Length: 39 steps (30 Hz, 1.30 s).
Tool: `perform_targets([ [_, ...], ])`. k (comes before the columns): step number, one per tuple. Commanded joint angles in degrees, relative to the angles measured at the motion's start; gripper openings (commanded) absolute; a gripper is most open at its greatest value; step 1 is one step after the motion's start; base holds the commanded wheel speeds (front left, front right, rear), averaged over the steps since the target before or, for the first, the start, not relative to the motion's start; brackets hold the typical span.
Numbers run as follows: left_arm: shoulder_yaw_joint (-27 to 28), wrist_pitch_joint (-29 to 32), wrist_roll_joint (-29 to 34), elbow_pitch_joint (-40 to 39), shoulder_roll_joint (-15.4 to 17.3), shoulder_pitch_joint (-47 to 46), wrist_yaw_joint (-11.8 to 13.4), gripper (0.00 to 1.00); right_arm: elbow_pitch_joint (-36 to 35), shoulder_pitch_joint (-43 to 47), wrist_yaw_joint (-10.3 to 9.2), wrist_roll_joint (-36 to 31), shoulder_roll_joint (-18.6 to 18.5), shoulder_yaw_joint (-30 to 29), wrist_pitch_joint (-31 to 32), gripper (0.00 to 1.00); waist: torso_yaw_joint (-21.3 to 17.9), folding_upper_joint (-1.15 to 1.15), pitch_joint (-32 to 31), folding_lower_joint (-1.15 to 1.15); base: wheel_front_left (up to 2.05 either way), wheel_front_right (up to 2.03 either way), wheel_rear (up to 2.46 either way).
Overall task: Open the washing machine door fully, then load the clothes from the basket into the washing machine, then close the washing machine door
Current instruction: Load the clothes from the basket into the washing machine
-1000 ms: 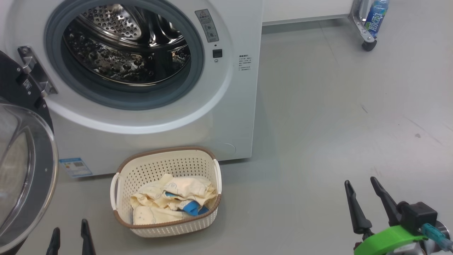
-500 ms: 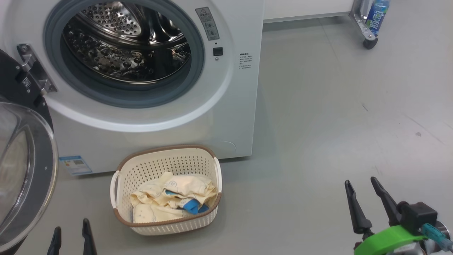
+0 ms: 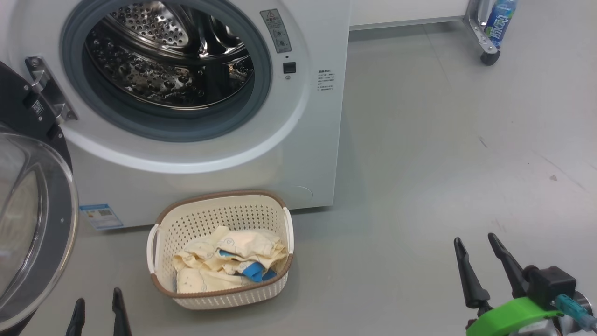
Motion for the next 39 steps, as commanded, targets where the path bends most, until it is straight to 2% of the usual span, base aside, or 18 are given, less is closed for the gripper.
perform_targets([
  [1,1.88,-0.81,0.45,-1.91,0.16,-1.19,-0.01,1.0,-1.82,-1.59,0.21,-0.31,-0.61,1.18,-0.55,1.0,0.04,0.0,0.01,0.0,0.0,0.0,0.0],
  [11,0.86,-0.81,0.01,-0.87,0.16,-0.96,-0.01,1.0,-1.84,-1.65,0.21,-0.22,-0.56,1.3,-0.55,1.0,-0.16,0.0,0.22,0.0,0.25,-0.25,0.0],
  [28,1.22,-0.81,0.42,-0.94,0.16,-1.21,-0.01,1.0,-1.86,-1.72,0.21,-0.06,-0.57,1.17,-0.55,1.0,-0.35,0.0,0.58,0.0,1.47,-1.47,0.0],
  [39,0.99,-0.81,0.23,-1.25,0.16,-1.14,-0.01,1.0,-1.85,-1.79,0.21,-0.02,-0.46,1.23,-0.55,1.0,-0.26,0.0,0.95,0.0,0.35,-0.35,0.0],
])
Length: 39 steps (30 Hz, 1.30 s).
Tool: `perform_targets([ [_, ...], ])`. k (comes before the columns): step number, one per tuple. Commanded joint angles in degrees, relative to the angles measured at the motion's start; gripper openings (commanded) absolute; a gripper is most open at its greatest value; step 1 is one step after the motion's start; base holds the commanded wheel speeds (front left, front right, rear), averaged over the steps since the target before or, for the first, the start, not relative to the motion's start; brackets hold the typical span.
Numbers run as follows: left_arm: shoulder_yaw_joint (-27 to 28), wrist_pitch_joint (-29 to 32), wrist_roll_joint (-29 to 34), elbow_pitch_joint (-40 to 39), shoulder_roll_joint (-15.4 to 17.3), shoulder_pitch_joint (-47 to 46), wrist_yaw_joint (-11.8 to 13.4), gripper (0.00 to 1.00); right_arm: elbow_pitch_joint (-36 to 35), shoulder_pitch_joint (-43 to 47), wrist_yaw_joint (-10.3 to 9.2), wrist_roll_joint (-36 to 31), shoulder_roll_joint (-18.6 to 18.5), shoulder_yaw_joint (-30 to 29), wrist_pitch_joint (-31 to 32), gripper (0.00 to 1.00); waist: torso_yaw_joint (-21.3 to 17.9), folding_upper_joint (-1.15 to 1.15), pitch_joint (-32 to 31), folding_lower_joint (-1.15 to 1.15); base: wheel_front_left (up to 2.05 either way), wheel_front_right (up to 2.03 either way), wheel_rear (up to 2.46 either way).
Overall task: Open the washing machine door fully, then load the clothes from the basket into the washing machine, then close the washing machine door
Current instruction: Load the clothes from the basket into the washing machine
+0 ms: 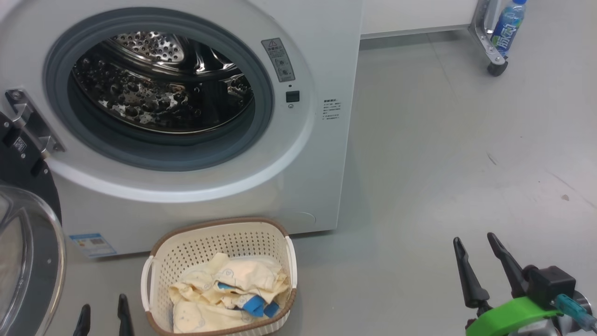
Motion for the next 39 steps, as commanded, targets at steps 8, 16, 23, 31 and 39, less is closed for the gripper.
perform_targets([
  [8,1.44,-0.81,0.06,-2.57,0.21,-1.78,0.02,1.0,-1.87,-1.76,0.21,-0.14,-0.39,1.19,-0.55,1.0,0.16,0.0,0.09,0.0,0.0,0.0,0.0],
  [16,1.42,-0.81,-0.01,-2.8,0.21,-1.73,0.02,1.0,-1.89,-2.08,0.21,-0.11,-0.33,1.37,-0.55,1.0,-0.02,0.0,0.46,0.0,0.0,0.0,0.0],
  [23,1.37,-0.81,0.02,-3.17,0.21,-1.81,0.02,1.0,-1.81,-2.31,0.21,-0.09,-0.19,1.44,-0.55,1.0,-0.48,0.0,0.96,0.0,0.0,0.0,0.0],
  [31,0.23,-0.81,0.11,-2.78,0.21,-2.73,0.02,1.0,-2.1,-2.99,0.21,-0.03,0.21,1.51,-0.55,1.0,-1.36,0.0,2.72,0.0,0.0,0.0,0.0],
  [39,-3.55,-0.81,0.6,-0.21,1.96,-6.61,0.02,1.0,-2.49,-5.1,0.21,0.32,0.96,2.23,-0.55,1.0,-2.93,0.0,8.23,0.0,0.0,0.0,0.0],
])
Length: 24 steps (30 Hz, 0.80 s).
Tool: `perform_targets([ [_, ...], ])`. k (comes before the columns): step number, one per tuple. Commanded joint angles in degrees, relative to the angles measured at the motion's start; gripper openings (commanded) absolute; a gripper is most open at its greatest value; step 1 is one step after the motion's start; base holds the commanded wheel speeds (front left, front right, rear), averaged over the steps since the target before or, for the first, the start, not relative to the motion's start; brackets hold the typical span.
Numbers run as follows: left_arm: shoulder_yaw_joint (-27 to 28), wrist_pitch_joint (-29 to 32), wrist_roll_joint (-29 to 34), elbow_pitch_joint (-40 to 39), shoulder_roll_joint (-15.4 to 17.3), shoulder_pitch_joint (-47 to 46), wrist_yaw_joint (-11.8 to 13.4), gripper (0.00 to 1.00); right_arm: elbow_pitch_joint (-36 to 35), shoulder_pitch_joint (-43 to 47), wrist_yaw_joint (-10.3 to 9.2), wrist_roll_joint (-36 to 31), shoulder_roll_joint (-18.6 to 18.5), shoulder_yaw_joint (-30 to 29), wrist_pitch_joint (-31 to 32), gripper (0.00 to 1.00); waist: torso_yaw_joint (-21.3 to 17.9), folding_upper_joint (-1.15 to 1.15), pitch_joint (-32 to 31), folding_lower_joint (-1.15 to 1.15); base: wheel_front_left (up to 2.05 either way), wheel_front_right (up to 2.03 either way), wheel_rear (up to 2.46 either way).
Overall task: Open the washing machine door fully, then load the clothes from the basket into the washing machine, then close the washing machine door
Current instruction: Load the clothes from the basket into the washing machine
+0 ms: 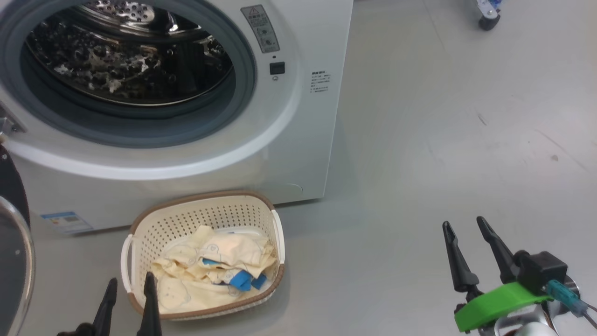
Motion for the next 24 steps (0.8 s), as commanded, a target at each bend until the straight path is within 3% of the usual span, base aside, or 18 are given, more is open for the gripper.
perform_targets([
  [1,1.38,-0.81,0.68,-1.16,1.28,-2.85,0.02,1.0,-2.05,-2.87,0.21,0.35,-0.25,1.32,-0.54,1.0,-0.93,0.0,2.34,0.0,0.0,0.0,0.0],
  [12,-5.0,-0.16,-0.84,7.28,6.83,-14.85,0.02,1.0,-2.35,-8.82,0.21,1.78,0.33,3.53,-0.54,1.0,-4.01,0.0,14.56,0.0,0.0,0.0,0.0],
  [24,-7.14,7.03,-2.88,16.55,11.16,-27.35,0.02,1.0,-2.93,-15.47,0.21,5.22,0.36,6.42,-0.54,1.0,-6.97,0.0,25.14,0.0,0.0,0.0,0.0],
])
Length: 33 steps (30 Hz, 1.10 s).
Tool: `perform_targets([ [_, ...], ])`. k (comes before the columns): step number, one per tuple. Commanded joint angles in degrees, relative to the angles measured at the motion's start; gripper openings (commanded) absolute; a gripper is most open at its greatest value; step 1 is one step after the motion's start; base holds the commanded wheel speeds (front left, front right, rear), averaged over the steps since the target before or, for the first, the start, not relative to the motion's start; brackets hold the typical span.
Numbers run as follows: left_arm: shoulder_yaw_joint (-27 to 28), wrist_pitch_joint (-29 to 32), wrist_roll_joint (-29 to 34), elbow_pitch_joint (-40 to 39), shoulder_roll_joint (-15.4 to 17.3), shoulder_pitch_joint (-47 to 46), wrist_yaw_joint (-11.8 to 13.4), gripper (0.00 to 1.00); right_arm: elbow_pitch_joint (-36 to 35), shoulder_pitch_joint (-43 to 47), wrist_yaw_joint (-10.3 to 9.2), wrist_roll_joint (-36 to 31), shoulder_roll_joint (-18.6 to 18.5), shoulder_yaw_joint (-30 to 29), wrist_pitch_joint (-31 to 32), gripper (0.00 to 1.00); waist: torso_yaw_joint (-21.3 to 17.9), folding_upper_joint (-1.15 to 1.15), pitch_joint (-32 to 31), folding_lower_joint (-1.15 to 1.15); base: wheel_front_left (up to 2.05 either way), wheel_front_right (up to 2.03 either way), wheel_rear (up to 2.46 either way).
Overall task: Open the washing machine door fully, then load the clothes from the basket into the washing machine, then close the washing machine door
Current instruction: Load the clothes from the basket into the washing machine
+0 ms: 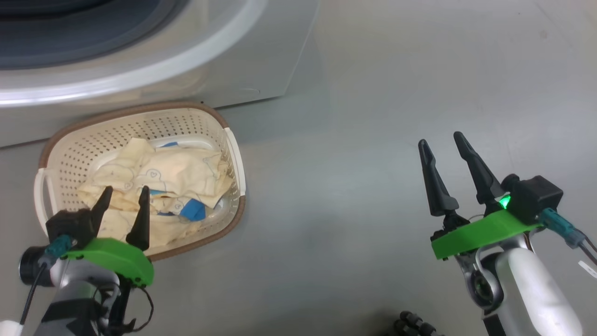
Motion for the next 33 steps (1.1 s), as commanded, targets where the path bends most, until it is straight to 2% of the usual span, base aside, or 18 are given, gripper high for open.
perform_targets([
  [1,1.56,1.25,-0.36,0.32,2.06,-1.99,0.03,1.0,-1.75,-1.28,0.21,0.54,-0.15,1.48,-0.54,1.0,-1.34,0.0,3.15,-0.01,0.0,0.0,0.0],
  [14,0.64,6.61,-1.21,10.66,3.46,-11.27,0.21,1.0,-2.24,-6.11,0.21,0.76,-0.14,3.21,-0.54,1.0,-2.14,0.0,10.1,-0.01,0.0,0.0,0.0],
  [33,-6.25,7.36,-6.66,23.56,7.33,-23.55,0.04,1.0,-3.23,-9.67,0.21,-0.64,-0.14,4.09,-0.54,1.0,-3.27,0.0,18.17,-0.01,0.0,0.0,0.0],
])
